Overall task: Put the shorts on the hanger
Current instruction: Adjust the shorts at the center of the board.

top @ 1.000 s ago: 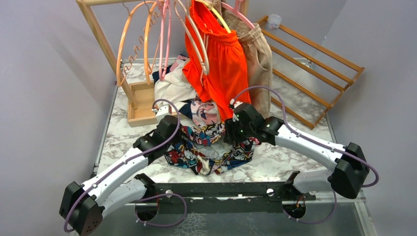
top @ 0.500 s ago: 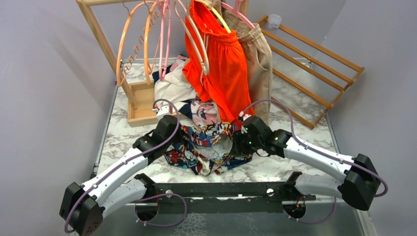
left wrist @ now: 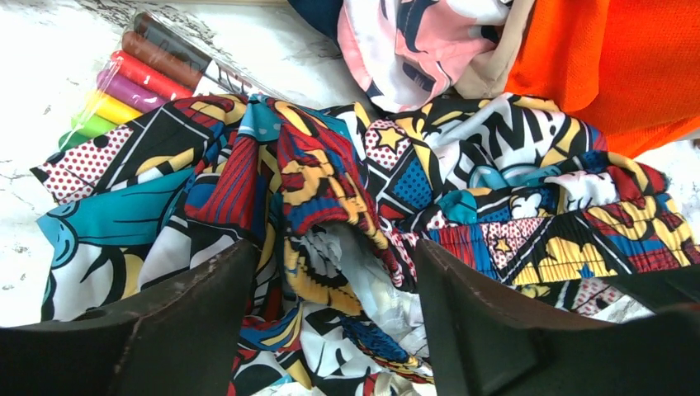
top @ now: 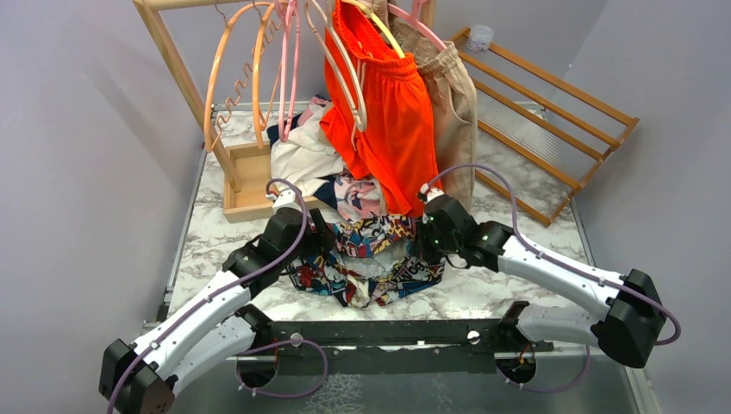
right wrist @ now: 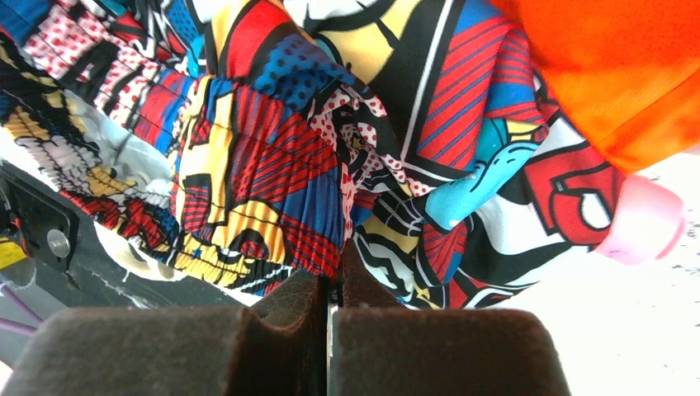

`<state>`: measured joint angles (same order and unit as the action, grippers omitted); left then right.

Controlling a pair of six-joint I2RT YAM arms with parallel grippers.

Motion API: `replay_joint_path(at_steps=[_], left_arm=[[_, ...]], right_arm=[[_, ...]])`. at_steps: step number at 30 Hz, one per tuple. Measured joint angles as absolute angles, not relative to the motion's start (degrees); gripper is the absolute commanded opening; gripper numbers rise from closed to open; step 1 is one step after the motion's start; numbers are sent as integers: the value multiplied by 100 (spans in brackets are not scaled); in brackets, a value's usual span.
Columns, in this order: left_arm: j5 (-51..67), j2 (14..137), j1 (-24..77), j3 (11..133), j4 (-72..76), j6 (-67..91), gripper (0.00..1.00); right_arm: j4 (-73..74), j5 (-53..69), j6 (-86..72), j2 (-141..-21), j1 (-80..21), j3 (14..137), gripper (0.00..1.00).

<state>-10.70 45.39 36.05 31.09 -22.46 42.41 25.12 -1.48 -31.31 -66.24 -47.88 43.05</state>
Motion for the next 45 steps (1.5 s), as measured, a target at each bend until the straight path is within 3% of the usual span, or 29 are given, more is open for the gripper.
replay_joint_path(at_steps=[13,22,29,45], left_arm=[[-956,4661,3605,3382,-2711,3597,85],[-1216,5057,3605,3966,-3052,2893,80],[-1444,5196,3605,4112,-3273,2388,85],[-1111,5262,3605,4340,-3190,1824,84]], right_arm=[[3214,-294,-2394,-6705,-4788,5085,1],[3367,-292,-2196,-6753,-4711,5159,1],[3422,-290,-2134,-6753,-4635,5159,1],[3688,-292,-1894,-6622,-4128,5376,1]])
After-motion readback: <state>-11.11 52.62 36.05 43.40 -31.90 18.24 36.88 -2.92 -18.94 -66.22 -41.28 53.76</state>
